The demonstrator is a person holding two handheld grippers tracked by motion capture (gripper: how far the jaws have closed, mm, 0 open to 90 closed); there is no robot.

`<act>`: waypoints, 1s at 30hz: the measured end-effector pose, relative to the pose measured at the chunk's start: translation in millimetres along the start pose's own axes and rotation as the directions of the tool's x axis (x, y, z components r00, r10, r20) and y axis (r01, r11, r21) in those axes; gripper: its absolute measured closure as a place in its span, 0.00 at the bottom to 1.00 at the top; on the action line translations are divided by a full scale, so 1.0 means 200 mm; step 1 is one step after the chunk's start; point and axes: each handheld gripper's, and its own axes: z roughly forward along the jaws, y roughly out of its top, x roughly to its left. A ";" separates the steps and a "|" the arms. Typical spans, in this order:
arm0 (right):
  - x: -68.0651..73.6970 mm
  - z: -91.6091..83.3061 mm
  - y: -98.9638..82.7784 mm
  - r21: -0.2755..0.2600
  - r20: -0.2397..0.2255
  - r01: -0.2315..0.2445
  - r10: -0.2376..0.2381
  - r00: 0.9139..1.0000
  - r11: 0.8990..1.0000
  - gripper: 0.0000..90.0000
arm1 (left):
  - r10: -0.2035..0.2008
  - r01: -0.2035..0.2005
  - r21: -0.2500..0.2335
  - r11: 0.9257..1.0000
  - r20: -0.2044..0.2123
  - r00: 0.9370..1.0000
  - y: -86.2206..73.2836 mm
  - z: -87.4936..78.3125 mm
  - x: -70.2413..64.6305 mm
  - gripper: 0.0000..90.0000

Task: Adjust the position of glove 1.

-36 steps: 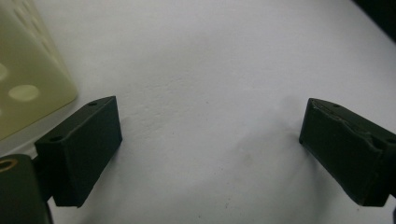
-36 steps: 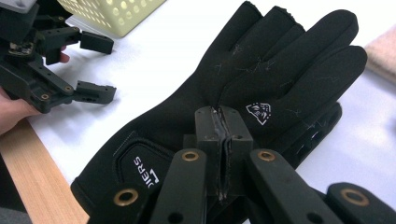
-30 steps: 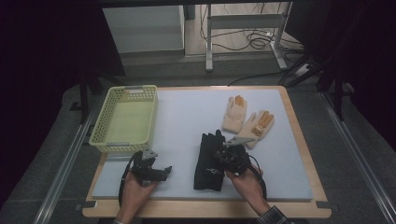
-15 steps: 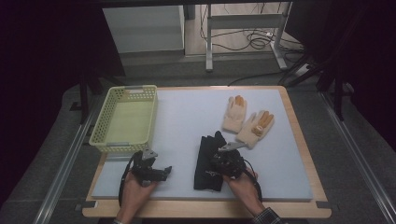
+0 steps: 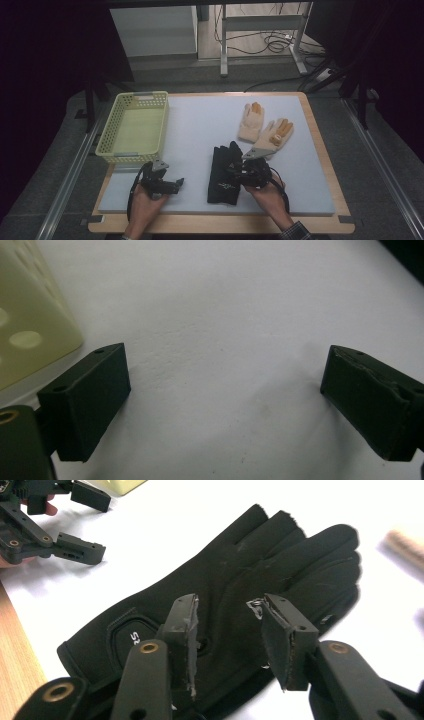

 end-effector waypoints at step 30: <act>-0.12 -0.14 -0.29 0.014 0.024 0.005 -0.006 1.000 1.000 0.70 | 0.000 0.000 -0.001 1.000 -0.001 1.000 0.00 0.00 0.00 0.06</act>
